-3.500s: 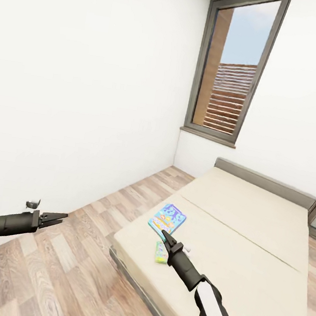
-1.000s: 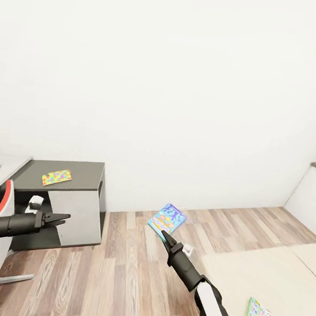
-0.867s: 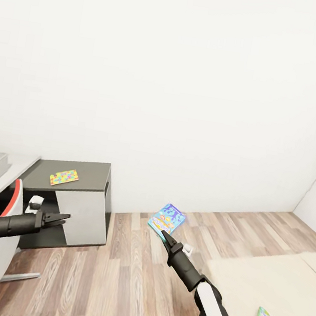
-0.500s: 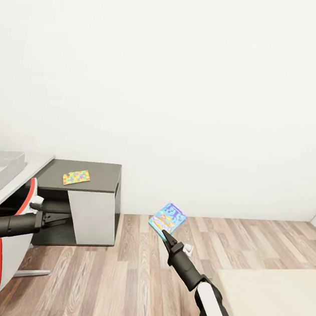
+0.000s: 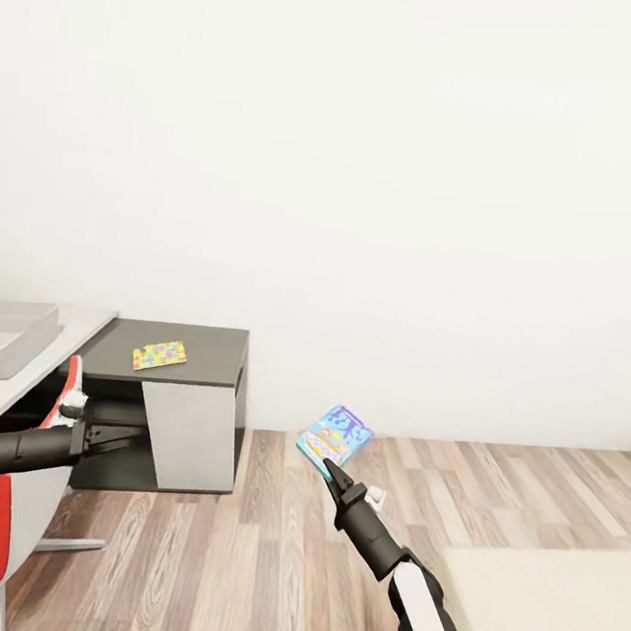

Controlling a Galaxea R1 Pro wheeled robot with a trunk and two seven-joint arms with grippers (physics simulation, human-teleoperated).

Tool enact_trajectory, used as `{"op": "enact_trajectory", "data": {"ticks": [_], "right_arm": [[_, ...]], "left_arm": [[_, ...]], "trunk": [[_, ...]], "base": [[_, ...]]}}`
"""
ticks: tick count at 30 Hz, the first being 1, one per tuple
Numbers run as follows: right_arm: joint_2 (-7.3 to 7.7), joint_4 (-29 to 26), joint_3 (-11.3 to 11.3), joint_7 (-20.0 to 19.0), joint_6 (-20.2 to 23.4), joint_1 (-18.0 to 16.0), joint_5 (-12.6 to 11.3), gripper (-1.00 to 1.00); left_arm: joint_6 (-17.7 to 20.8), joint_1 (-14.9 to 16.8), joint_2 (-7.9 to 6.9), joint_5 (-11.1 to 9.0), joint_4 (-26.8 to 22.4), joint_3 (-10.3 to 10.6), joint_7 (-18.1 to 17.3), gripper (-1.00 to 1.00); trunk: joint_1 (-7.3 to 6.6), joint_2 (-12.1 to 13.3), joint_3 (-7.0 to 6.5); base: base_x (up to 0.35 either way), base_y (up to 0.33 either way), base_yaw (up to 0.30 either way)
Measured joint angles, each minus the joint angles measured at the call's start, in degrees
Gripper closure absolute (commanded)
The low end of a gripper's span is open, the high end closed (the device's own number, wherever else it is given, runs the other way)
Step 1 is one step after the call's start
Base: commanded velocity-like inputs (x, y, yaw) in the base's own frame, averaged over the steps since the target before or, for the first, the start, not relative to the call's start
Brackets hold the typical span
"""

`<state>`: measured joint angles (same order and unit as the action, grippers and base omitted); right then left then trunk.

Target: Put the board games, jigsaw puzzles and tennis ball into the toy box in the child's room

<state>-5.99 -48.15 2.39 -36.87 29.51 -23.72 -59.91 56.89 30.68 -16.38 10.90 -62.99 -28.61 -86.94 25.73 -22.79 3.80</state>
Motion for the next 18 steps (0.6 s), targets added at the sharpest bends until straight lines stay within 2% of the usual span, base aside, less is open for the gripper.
{"op": "enact_trajectory", "data": {"ticks": [8,12,18], "right_arm": [[-0.03,0.0,0.0,0.0,0.0,0.0,0.1,1.00],[0.04,0.0,0.0,-0.4,0.1,0.0,0.0,1.00],[0.03,-0.1,0.0,-0.5,0.1,0.0,0.0,1.00]], "left_arm": [[0.0,0.0,0.00,0.0,0.0,0.0,-0.1,-1.00],[0.0,0.0,0.01,0.0,0.0,0.0,-0.1,-1.00],[-0.1,0.0,0.52,0.0,0.0,0.0,-0.2,-1.00]], "trunk": [[-0.01,0.0,-0.22],[0.01,0.0,-0.27],[0.02,0.0,-0.27]], "base": [[0.226,0.000,0.244],[0.129,0.000,0.070],[0.003,0.000,0.002]]}}
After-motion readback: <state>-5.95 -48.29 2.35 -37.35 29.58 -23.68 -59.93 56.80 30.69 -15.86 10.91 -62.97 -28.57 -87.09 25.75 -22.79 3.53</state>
